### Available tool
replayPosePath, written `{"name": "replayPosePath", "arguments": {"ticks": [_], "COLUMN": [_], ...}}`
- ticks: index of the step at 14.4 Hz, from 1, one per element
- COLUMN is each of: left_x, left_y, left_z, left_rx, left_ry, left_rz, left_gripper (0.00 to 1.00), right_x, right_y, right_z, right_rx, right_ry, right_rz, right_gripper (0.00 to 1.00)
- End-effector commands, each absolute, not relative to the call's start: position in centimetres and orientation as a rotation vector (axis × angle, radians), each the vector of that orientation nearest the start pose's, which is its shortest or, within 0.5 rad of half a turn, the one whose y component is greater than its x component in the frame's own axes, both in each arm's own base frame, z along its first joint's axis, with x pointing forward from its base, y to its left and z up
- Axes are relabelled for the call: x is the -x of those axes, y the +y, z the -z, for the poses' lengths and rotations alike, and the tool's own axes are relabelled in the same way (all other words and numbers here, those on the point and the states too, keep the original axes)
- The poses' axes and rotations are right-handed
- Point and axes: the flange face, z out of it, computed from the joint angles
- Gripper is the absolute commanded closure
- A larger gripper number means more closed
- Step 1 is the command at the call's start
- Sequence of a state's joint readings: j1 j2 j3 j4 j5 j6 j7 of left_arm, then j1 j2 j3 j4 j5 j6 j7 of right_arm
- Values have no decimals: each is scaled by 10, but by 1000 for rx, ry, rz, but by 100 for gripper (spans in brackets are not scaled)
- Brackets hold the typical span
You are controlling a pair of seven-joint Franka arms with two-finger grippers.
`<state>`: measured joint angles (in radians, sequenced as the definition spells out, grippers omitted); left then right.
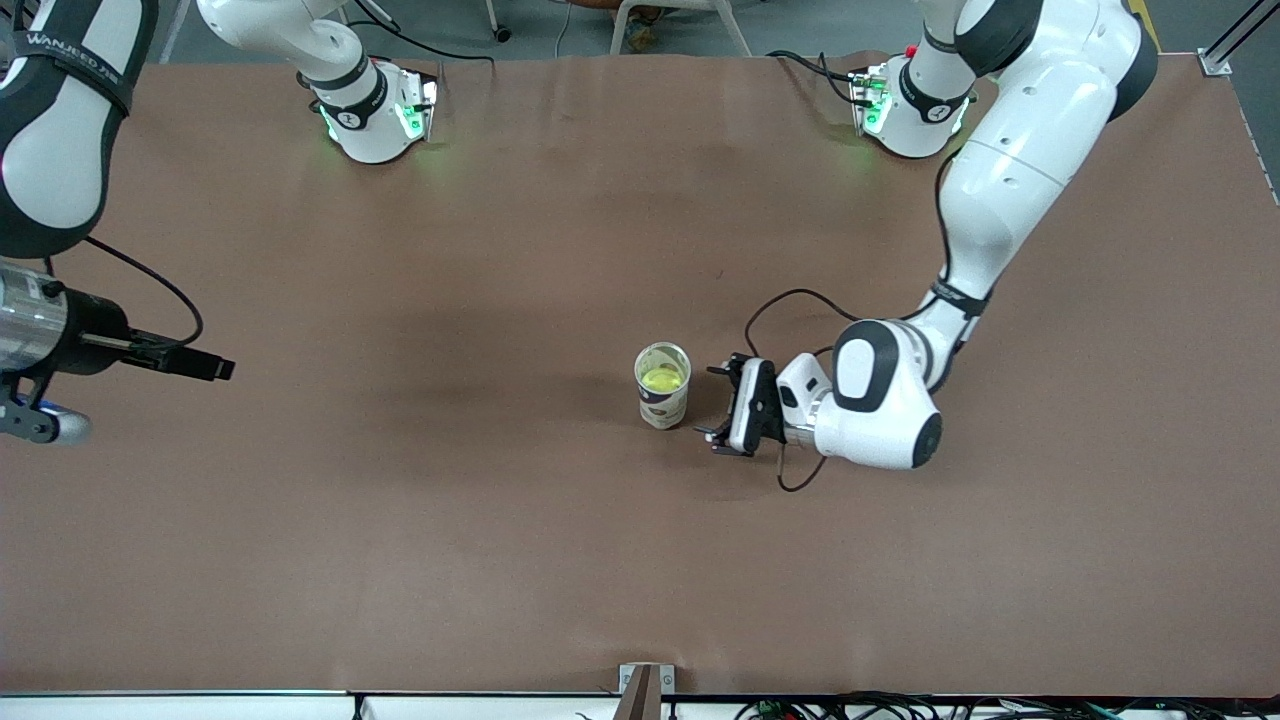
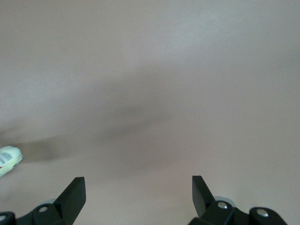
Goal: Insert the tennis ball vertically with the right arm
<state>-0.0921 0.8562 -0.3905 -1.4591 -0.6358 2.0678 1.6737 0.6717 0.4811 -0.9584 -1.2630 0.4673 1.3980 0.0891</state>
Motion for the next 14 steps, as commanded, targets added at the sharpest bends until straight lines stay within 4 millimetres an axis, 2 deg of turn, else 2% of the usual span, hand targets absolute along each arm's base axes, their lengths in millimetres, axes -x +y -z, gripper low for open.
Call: {"name": "replayPosePath", "arguments": {"ticks": [1, 3, 6, 7, 10, 12, 14], "left_x": [-643, -665, -680, -684, -697, -701, -701], "left_y": [-281, -255, -206, -191, -178, -168, -165], "left_z": [-232, -255, -269, -282, -318, -331, -361], "left_rx": [-1670, -1752, -1916, -1977, -2174, -2345, -2498], "left_ry": [-1767, -1869, -1810, -1770, -1693, -1544, -1382], "left_rz": [-247, -228, -155, -145, -105, -38, -42], "left_gripper": [0, 0, 0, 0, 0, 0, 0], "right_x": [-632, -629, -623, -620, -612, -605, -596], "right_y": [-11, -24, -53, -61, -78, -91, -104], "right_z": [-572, -590, -608, -613, -624, -634, -646], "right_rx": [3047, 3044, 3051, 3053, 3091, 3113, 3126], "right_ry": [454, 472, 407, 356, 317, 299, 294], "right_rz": [-210, -163, -120, -113, -98, -77, -53], "right_gripper": [0, 0, 0, 0, 0, 0, 0]}}
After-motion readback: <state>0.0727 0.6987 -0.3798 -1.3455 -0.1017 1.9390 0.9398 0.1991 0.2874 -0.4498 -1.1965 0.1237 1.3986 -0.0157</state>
